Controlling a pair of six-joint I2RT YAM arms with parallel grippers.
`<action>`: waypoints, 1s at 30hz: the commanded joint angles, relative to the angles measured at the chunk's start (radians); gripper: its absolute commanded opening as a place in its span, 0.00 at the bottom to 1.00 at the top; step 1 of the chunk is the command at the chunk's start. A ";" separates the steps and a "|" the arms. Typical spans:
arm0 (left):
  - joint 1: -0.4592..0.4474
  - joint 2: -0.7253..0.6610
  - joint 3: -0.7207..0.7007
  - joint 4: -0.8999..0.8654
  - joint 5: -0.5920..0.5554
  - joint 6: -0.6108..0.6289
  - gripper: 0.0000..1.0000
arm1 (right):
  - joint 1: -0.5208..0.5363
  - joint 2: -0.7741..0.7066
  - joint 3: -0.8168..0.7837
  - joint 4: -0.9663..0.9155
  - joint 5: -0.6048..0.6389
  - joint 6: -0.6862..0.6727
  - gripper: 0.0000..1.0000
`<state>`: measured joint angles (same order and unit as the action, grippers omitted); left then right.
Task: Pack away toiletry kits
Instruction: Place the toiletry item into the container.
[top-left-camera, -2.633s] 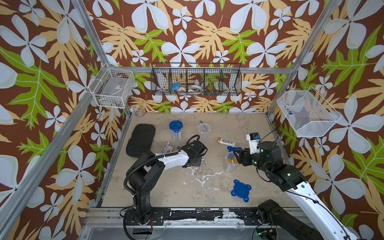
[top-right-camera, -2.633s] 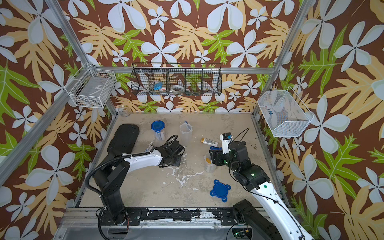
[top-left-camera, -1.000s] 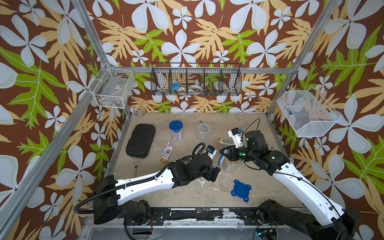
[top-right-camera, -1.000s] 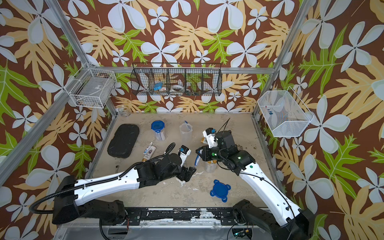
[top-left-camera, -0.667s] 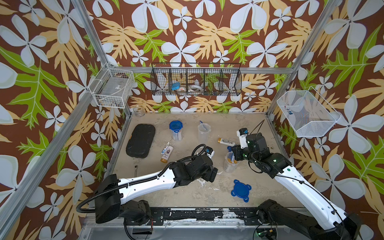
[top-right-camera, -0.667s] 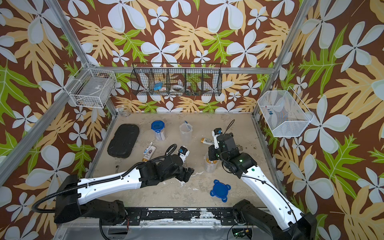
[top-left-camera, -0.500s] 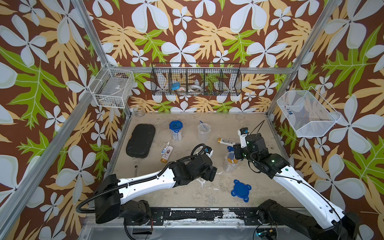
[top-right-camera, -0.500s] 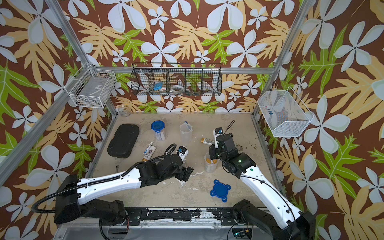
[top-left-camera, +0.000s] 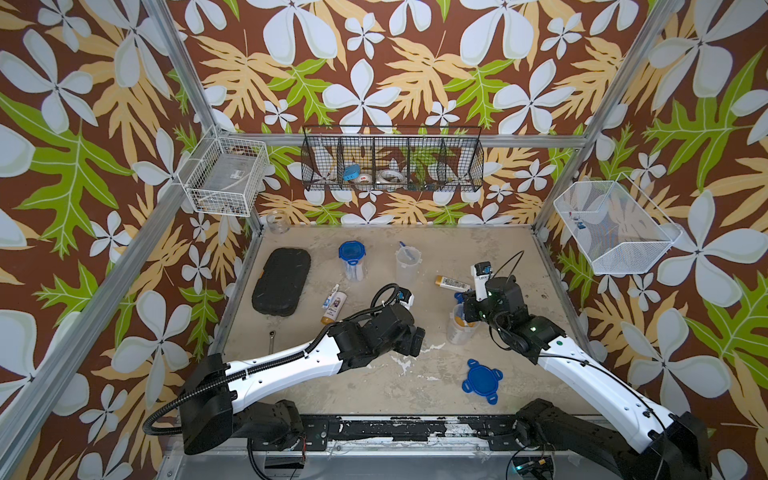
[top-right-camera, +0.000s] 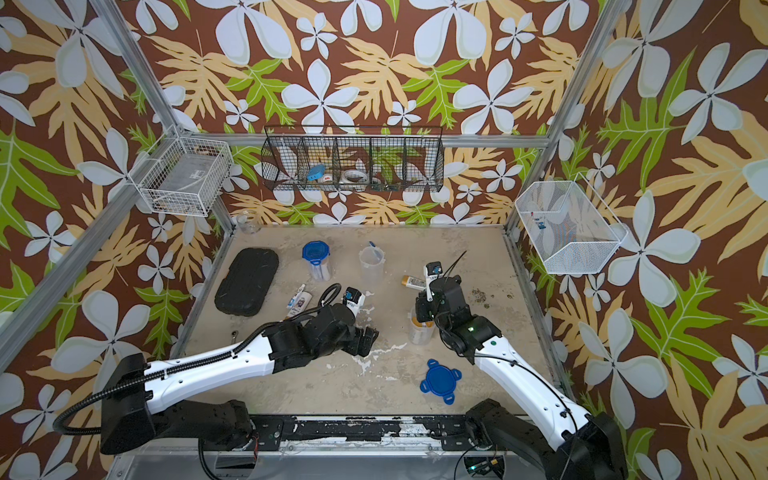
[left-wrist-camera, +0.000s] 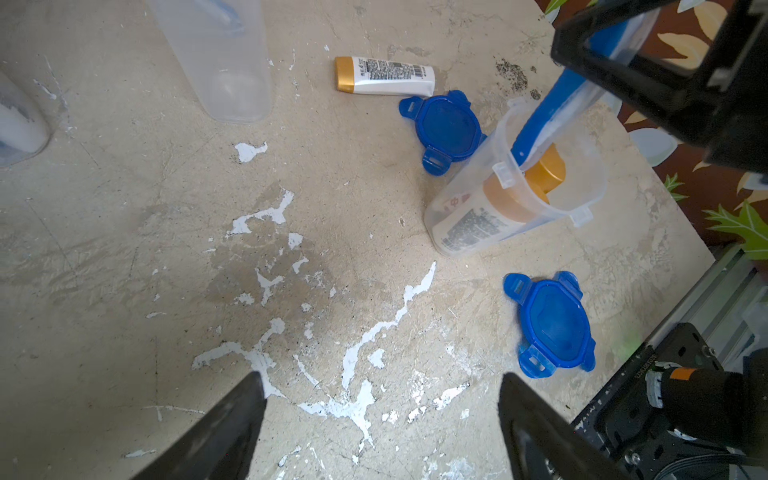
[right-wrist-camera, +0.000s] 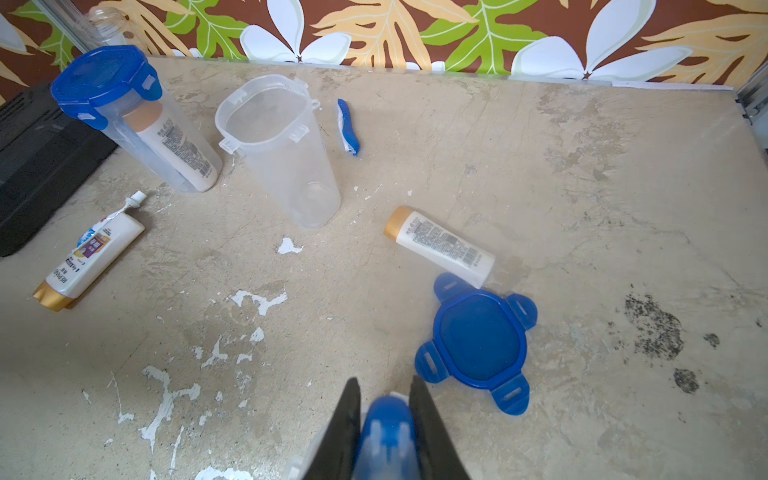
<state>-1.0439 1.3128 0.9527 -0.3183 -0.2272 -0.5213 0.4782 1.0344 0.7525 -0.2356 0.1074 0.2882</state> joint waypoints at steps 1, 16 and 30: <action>0.011 -0.005 -0.002 0.001 0.006 -0.011 0.89 | 0.001 -0.018 -0.033 0.057 -0.009 0.021 0.01; 0.051 0.020 0.018 -0.017 0.032 -0.010 0.89 | 0.000 -0.087 -0.064 0.012 0.000 0.033 0.33; 0.052 0.003 0.015 -0.042 0.058 -0.008 0.89 | -0.007 -0.130 0.184 -0.465 0.012 0.160 0.72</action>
<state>-0.9939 1.3262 0.9627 -0.3439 -0.1802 -0.5285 0.4755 0.9211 0.9138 -0.5091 0.1120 0.3752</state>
